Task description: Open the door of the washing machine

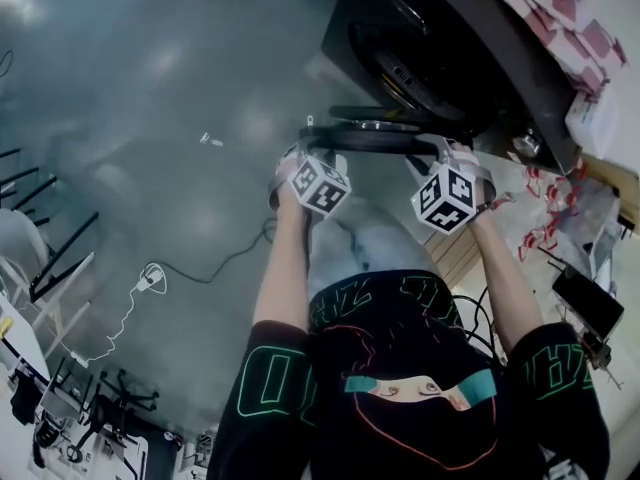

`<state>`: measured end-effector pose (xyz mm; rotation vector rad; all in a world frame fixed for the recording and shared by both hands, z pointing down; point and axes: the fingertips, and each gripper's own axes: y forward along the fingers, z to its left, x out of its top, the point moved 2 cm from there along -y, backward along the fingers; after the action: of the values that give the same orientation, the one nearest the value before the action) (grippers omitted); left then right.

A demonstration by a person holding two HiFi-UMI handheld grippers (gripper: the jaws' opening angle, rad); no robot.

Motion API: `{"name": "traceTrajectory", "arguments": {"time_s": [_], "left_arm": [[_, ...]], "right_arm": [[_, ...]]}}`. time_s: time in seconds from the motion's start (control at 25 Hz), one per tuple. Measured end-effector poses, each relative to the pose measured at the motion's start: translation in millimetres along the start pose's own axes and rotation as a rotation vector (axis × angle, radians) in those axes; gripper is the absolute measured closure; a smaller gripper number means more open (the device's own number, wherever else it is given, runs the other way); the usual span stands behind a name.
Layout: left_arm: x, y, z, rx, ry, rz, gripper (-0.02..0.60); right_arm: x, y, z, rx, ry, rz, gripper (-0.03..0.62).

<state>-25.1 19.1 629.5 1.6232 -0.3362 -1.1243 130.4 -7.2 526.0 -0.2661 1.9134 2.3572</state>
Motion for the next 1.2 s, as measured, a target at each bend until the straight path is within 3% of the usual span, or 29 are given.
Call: {"name": "traceTrajectory", "arguments": {"time_s": [0.28, 0.64, 0.96, 1.2], "left_arm": [[-29, -15, -40, 0.036, -0.101, -0.036, 0.426], [-69, -34, -115, 0.032, -0.156, 0.004, 0.460], [-87, -43, -181, 0.059, -0.286, 0.006, 0.463], [-92, -44, -208, 0.144, -0.371, 0.008, 0.462]], "right_arm": [[-10, -6, 30, 0.027, -0.084, -0.007, 0.442], [-32, -18, 77, 0.049, -0.227, 0.002, 0.437], [-58, -31, 110, 0.076, -0.372, -0.002, 0.436], [-71, -36, 121, 0.077, -0.441, -0.055, 0.436]]}}
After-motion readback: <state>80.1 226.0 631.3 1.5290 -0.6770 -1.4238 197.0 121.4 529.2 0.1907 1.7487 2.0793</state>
